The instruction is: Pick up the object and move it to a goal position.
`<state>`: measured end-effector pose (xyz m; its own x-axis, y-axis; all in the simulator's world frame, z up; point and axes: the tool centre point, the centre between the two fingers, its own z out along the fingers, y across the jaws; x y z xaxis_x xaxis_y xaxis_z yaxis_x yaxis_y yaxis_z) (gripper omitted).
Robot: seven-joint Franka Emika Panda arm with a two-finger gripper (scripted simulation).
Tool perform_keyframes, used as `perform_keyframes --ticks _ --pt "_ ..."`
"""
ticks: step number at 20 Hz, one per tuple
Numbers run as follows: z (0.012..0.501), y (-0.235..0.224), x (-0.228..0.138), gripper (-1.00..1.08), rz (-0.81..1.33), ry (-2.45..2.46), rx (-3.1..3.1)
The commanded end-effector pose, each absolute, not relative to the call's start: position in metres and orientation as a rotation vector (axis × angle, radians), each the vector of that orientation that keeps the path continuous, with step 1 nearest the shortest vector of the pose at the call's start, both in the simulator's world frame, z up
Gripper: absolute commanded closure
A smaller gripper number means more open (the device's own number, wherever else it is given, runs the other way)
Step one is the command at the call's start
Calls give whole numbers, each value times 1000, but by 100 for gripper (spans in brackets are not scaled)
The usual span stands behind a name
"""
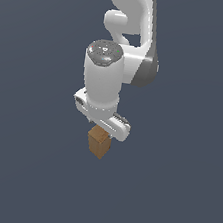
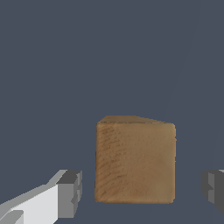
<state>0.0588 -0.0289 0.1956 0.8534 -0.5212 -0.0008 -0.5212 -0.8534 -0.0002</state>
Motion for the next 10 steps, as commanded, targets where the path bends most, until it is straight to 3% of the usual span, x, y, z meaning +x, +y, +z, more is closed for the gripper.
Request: perform_keyframes --ticks 1,10 --pt "193 -30 61 -92 0 868 -3019" --pt "175 -30 60 -92 1 865 -3020"
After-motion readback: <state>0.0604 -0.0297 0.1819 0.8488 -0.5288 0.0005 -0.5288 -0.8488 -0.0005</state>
